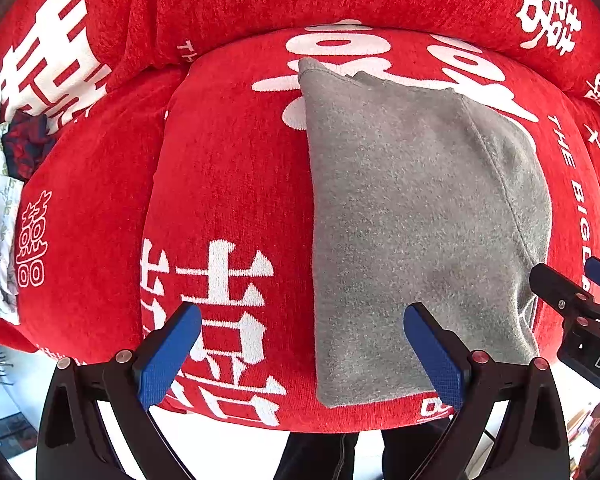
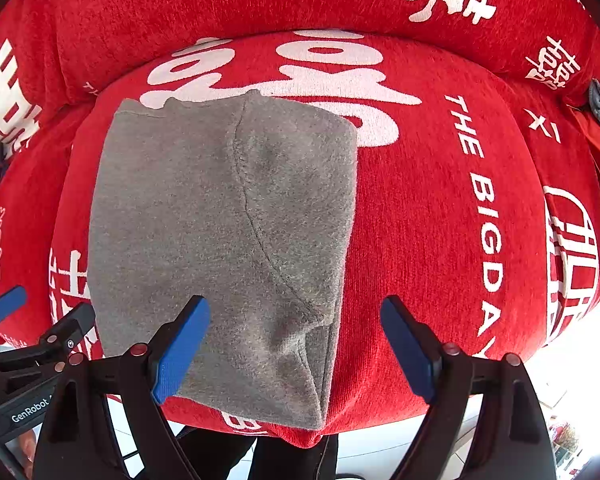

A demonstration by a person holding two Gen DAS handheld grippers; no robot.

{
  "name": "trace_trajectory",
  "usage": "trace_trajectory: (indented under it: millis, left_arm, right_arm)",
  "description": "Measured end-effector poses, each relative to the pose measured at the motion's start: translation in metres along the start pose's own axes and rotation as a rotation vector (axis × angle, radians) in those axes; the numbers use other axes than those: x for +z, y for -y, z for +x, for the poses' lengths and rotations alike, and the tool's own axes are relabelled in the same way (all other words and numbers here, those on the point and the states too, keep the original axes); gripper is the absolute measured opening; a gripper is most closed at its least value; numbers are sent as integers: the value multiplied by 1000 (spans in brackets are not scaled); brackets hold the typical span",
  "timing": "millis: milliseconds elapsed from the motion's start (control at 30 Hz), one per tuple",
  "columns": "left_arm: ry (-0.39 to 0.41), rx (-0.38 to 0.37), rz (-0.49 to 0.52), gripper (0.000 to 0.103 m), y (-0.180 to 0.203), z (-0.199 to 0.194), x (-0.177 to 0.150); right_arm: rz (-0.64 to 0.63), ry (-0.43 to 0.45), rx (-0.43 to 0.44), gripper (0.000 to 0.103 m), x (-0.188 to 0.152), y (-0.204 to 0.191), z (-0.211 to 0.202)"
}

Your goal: Fold small clothes

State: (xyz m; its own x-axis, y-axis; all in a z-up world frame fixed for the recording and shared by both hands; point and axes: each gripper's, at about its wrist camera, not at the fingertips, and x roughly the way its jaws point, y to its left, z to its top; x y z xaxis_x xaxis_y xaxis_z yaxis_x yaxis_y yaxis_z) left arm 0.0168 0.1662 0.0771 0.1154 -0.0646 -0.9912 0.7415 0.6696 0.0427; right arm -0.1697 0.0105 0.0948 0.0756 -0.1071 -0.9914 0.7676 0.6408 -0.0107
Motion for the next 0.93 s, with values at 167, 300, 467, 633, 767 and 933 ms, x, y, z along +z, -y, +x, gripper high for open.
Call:
trace_trajectory:
  millis: [167, 300, 467, 633, 767, 933]
  left_arm:
    - [-1, 2, -2, 101, -1, 0, 0]
    - [3, 3, 3, 101, -2, 0, 1]
    - [16, 11, 12, 101, -2, 0, 3]
    - [10, -13, -10, 101, -5, 3, 3]
    - [7, 0, -31, 101, -6, 7, 3]
    - [0, -4, -21, 101, -6, 9, 4]
  right_arm:
    - [-3, 2, -4, 89, -1, -3, 0]
    - [-6, 2, -6, 89, -1, -3, 0]
    - [-8, 2, -9, 89, -1, -5, 0]
    - [-15, -2, -12, 89, 1, -8, 2]
    - [-16, 0, -17, 89, 1, -9, 2]
    - [-14, -1, -19, 89, 2, -10, 3]
